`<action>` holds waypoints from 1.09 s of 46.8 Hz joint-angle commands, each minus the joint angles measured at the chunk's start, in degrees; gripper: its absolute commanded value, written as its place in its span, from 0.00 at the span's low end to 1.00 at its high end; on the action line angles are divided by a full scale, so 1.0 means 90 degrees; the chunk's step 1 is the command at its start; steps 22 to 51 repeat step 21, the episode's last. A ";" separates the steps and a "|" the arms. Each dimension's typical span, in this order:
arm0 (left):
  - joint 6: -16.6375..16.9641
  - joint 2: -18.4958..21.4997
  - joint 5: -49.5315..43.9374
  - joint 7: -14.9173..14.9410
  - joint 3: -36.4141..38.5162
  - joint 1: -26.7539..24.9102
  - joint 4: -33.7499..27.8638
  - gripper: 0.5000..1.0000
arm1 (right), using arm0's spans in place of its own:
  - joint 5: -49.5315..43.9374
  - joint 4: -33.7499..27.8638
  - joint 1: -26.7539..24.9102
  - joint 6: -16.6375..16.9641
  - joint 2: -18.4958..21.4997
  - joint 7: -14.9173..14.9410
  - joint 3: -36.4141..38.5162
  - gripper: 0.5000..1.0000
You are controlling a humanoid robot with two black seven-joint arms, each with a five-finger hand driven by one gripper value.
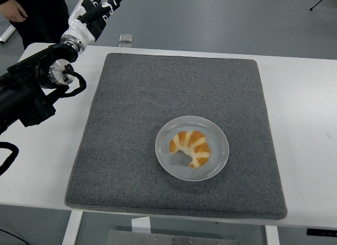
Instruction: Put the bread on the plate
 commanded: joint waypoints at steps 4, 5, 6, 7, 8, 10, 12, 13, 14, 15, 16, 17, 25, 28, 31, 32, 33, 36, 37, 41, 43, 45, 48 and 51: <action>0.0001 -0.0098 -0.0011 0.0030 -0.0308 0.0244 0.0006 0.98 | 0.0000 0.0000 0.0001 0.0000 0.0000 -0.0006 0.0000 0.91; 0.0001 -0.0108 -0.0011 0.0030 -0.0318 0.0254 -0.0004 0.98 | 0.0000 0.0000 -0.0009 0.0000 0.0000 0.0004 0.0000 0.91; 0.0001 -0.0127 -0.0011 0.0030 -0.0328 0.0254 -0.0004 0.98 | 0.0000 0.0000 0.0001 0.0000 0.0000 -0.0006 0.0000 0.90; 0.0010 -0.0127 -0.0021 0.0030 -0.0328 0.0254 -0.0004 0.98 | 0.0000 0.0000 0.0001 0.0000 0.0000 -0.0006 0.0000 0.90; 0.0001 -0.0137 -0.0021 0.0030 -0.0328 0.0254 -0.0004 0.98 | 0.0000 0.0000 -0.0009 0.0000 0.0000 0.0004 0.0000 0.90; 0.0010 -0.0147 -0.0021 0.0030 -0.0328 0.0254 -0.0004 0.98 | 0.0000 0.0000 0.0001 0.0000 0.0000 0.0004 0.0000 0.90; 0.0010 -0.0156 -0.0021 0.0030 -0.0328 0.0263 -0.0004 0.98 | 0.0000 0.0000 -0.0009 0.0000 0.0000 0.0004 0.0000 0.90; 0.0010 -0.0156 -0.0011 0.0030 -0.0328 0.0254 -0.0004 0.98 | 0.0000 0.0000 -0.0009 0.0000 0.0000 0.0004 0.0000 0.90; 0.0010 -0.0156 -0.0011 0.0030 -0.0318 0.0263 -0.0004 0.98 | 0.0000 0.0000 0.0001 0.0000 0.0000 -0.0006 0.0000 0.90; 0.0010 -0.0156 -0.0001 0.0030 -0.0318 0.0264 -0.0004 0.98 | 0.0000 0.0000 0.0001 0.0000 0.0000 0.0004 0.0000 0.90; 0.0010 -0.0156 0.0009 0.0020 -0.0318 0.0264 -0.0004 0.98 | 0.0000 0.0000 0.0001 0.0000 0.0000 0.0004 0.0000 0.90; 0.0010 -0.0156 0.0018 0.0030 -0.0318 0.0264 -0.0004 0.98 | 0.0000 0.0000 0.0001 0.0000 0.0000 -0.0006 0.0000 0.90; 0.0010 -0.0156 0.0048 0.0030 -0.0318 0.0254 -0.0004 0.98 | -0.0010 0.0010 0.0001 0.0000 0.0000 0.0004 -0.0010 0.90; 0.0010 -0.0156 0.0048 0.0030 -0.0318 0.0254 -0.0004 0.98 | -0.0010 0.0010 0.0001 0.0000 0.0000 0.0004 -0.0010 0.90; 0.0010 -0.0156 0.0048 0.0030 -0.0318 0.0254 -0.0004 0.98 | -0.0010 0.0010 0.0001 0.0000 0.0000 0.0004 -0.0010 0.90; 0.0010 -0.0156 0.0048 0.0030 -0.0318 0.0254 -0.0004 0.98 | -0.0010 0.0010 0.0001 0.0000 0.0000 0.0004 -0.0010 0.90; 0.0010 -0.0156 0.0048 0.0030 -0.0318 0.0254 -0.0004 0.98 | -0.0010 0.0010 0.0001 0.0000 0.0000 0.0004 -0.0010 0.90; 0.0010 -0.0156 0.0048 0.0030 -0.0318 0.0254 -0.0004 0.98 | -0.0010 0.0010 0.0001 0.0000 0.0000 0.0004 -0.0010 0.90; 0.0010 -0.0156 0.0048 0.0030 -0.0318 0.0254 -0.0004 0.98 | -0.0010 0.0010 0.0001 0.0000 0.0000 0.0004 -0.0010 0.90; 0.0010 -0.0156 0.0048 0.0030 -0.0318 0.0254 -0.0004 0.98 | -0.0010 0.0010 0.0001 0.0000 0.0000 0.0004 -0.0010 0.90; 0.0010 -0.0156 0.0048 0.0030 -0.0318 0.0254 -0.0004 0.98 | -0.0010 0.0010 0.0001 0.0000 0.0000 0.0004 -0.0010 0.90; 0.0010 -0.0156 0.0048 0.0030 -0.0318 0.0254 -0.0004 0.98 | -0.0010 0.0010 0.0001 0.0000 0.0000 0.0004 -0.0010 0.90; 0.0010 -0.0156 0.0048 0.0030 -0.0318 0.0254 -0.0004 0.98 | -0.0010 0.0010 0.0001 0.0000 0.0000 0.0004 -0.0010 0.90; 0.0010 -0.0156 0.0048 0.0030 -0.0318 0.0254 -0.0004 0.98 | -0.0010 0.0010 0.0001 0.0000 0.0000 0.0004 -0.0010 0.90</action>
